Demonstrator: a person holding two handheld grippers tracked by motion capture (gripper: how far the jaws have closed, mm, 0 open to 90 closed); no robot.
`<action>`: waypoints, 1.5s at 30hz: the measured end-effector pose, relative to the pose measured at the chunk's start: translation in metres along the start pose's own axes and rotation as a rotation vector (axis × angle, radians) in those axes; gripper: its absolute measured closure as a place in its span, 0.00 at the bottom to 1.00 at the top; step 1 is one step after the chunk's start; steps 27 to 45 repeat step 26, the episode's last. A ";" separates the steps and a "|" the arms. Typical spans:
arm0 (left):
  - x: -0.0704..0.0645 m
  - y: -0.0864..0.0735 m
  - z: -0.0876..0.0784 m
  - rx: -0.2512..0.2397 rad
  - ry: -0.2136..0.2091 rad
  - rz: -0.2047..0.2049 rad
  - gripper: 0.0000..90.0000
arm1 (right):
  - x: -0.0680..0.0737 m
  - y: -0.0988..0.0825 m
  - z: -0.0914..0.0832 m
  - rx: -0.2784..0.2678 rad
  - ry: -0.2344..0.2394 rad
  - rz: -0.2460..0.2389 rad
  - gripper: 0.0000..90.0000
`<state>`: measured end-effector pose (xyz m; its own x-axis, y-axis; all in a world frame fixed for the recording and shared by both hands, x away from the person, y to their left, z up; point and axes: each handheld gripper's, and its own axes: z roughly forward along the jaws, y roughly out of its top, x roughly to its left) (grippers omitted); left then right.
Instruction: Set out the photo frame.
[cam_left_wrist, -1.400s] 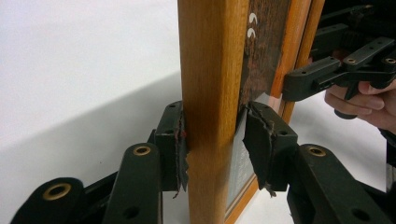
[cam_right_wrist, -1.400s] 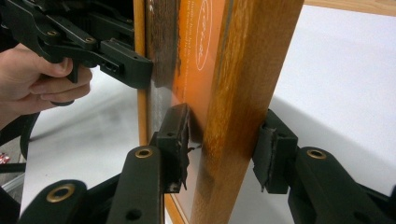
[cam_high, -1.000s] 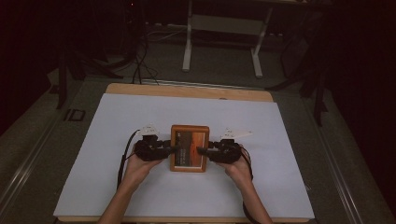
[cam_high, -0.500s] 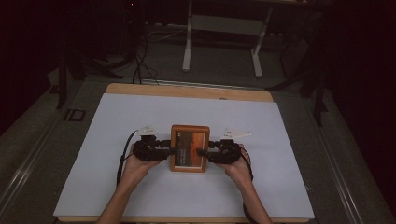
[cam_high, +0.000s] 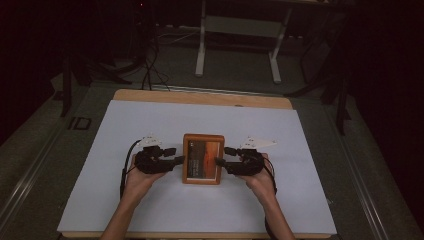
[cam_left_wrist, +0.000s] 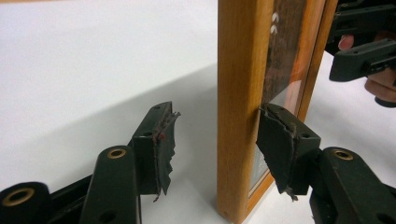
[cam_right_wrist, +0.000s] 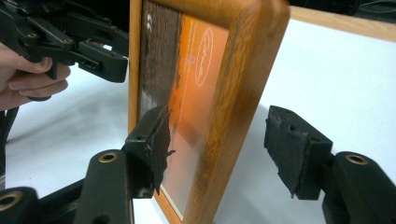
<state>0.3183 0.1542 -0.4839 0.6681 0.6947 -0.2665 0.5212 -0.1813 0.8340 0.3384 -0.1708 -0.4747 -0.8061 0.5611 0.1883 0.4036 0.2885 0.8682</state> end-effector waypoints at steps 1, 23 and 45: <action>-0.001 0.001 -0.002 -0.005 0.007 0.007 0.51 | 0.000 0.001 -0.002 -0.004 -0.002 0.000 0.44; -0.001 0.002 -0.023 0.001 0.079 0.028 0.51 | -0.015 -0.004 -0.030 -0.008 -0.067 0.035 0.43; 0.003 0.000 -0.024 0.018 0.092 0.021 0.51 | -0.019 -0.007 -0.034 0.010 -0.084 0.041 0.41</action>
